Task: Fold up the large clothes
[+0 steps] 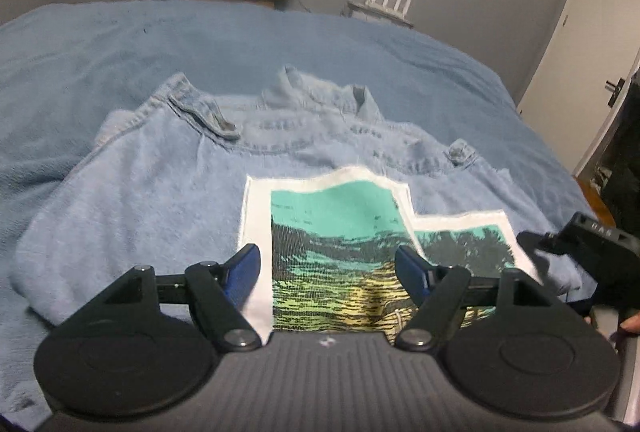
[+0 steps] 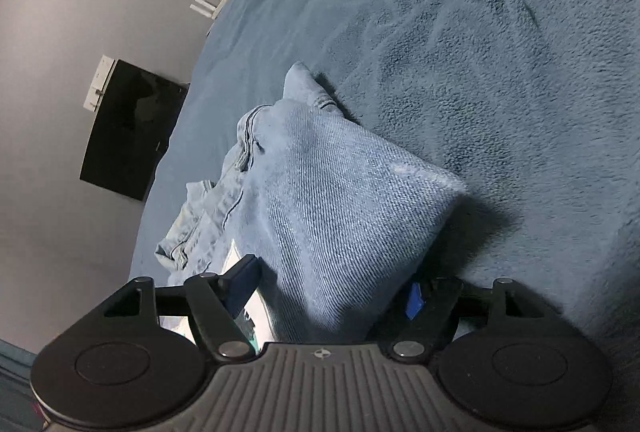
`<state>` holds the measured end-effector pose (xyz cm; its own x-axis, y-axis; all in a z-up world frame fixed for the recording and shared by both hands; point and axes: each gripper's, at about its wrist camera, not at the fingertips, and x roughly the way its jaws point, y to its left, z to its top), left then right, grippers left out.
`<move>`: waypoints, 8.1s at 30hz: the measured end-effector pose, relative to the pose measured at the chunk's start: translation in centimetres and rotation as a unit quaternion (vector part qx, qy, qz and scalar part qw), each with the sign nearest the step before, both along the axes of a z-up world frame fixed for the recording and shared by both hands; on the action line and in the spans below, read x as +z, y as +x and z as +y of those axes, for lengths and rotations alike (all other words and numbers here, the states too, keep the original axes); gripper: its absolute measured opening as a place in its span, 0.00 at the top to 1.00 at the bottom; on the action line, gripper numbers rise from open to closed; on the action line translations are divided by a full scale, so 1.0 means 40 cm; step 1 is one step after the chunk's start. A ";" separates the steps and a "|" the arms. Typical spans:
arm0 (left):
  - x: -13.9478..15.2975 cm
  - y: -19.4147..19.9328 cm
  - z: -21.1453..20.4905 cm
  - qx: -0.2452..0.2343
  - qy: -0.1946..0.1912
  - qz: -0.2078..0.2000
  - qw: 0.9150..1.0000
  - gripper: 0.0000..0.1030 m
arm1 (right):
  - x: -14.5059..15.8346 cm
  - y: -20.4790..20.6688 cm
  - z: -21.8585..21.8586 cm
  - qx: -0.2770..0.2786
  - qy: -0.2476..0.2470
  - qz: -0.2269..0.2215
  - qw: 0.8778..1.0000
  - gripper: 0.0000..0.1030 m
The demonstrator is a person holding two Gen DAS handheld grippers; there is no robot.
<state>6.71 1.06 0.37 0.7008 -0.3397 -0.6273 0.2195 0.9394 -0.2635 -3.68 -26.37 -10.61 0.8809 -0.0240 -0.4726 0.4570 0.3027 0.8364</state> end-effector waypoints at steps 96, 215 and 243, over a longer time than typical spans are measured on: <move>-0.128 0.304 0.038 0.081 0.136 -0.036 0.987 0.17 | 0.065 0.466 0.082 0.203 -0.515 0.097 0.827 0.29; -0.112 0.047 -0.137 -0.059 0.176 -0.029 0.982 0.00 | -0.077 0.069 -0.039 0.000 0.067 -0.103 0.992 0.22; -0.042 0.056 -0.061 -0.004 0.111 -0.081 0.991 0.03 | 0.182 0.057 0.171 0.071 -0.322 -0.076 0.941 0.63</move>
<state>8.93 -1.37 -1.32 0.7956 -0.2129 -0.5671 0.2505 0.9680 -0.0120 -1.41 -19.52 -3.33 0.9531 -0.1389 -0.2687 0.2633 0.8182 0.5110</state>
